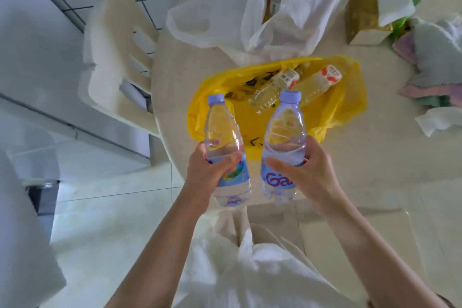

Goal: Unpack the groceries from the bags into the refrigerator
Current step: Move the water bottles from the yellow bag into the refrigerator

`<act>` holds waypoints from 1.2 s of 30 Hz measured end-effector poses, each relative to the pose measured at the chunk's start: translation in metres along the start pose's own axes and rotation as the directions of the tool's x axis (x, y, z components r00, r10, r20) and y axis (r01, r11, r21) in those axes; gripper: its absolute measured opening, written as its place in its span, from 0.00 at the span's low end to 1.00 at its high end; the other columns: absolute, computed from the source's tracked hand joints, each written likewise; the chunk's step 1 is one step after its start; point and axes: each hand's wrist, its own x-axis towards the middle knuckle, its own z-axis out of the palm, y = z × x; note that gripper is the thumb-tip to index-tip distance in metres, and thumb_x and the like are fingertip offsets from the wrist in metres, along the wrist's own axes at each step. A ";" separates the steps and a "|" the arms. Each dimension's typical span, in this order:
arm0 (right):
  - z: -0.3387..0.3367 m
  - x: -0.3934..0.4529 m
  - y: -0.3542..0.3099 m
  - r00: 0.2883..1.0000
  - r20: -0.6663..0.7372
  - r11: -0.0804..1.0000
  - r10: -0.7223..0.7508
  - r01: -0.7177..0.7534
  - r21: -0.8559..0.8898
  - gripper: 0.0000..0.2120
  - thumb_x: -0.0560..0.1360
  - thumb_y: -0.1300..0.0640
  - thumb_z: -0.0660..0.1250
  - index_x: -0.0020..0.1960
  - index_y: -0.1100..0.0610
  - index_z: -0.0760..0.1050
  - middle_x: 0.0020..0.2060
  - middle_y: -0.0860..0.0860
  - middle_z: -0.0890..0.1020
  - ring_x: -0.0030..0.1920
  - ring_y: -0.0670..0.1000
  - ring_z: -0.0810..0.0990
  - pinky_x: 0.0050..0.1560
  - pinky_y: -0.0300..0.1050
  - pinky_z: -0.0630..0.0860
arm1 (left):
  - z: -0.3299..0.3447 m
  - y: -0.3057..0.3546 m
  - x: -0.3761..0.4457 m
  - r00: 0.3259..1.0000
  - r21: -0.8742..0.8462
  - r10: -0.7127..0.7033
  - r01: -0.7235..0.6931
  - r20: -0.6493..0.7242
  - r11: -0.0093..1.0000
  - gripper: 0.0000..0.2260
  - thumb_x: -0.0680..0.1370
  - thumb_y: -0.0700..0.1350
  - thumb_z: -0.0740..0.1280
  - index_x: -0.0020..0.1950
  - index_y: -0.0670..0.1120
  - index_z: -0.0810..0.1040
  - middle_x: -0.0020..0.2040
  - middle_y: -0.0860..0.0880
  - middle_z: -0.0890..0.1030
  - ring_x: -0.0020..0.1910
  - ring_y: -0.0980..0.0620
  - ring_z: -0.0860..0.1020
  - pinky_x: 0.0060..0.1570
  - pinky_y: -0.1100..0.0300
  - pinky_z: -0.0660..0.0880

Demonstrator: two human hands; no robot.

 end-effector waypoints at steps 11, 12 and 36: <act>-0.002 -0.087 0.049 0.950 0.310 0.993 -0.023 0.058 -0.102 0.29 0.52 0.48 0.81 0.49 0.55 0.76 0.41 0.51 0.84 0.40 0.48 0.84 0.40 0.45 0.81 | -0.002 -0.100 -0.145 0.935 -0.145 -0.054 0.002 -0.349 0.989 0.21 0.62 0.39 0.80 0.51 0.46 0.77 0.43 0.49 0.85 0.41 0.51 0.85 0.38 0.59 0.80; -0.001 -0.096 0.053 0.940 0.340 0.990 -0.024 0.070 -0.125 0.28 0.52 0.48 0.81 0.48 0.54 0.75 0.41 0.51 0.84 0.40 0.49 0.84 0.41 0.47 0.81 | -0.004 -0.110 -0.159 0.920 -0.162 -0.067 0.003 -0.387 0.987 0.22 0.60 0.41 0.80 0.51 0.46 0.77 0.44 0.48 0.85 0.42 0.50 0.85 0.39 0.57 0.81; 0.224 -0.353 0.104 0.431 0.900 0.795 0.061 0.525 -0.305 0.31 0.59 0.48 0.81 0.58 0.50 0.72 0.49 0.44 0.81 0.49 0.44 0.81 0.46 0.36 0.79 | -0.181 -0.284 -0.430 0.402 -0.387 -0.315 -0.112 -0.860 0.915 0.28 0.65 0.42 0.80 0.58 0.49 0.69 0.47 0.57 0.77 0.42 0.64 0.78 0.32 0.73 0.74</act>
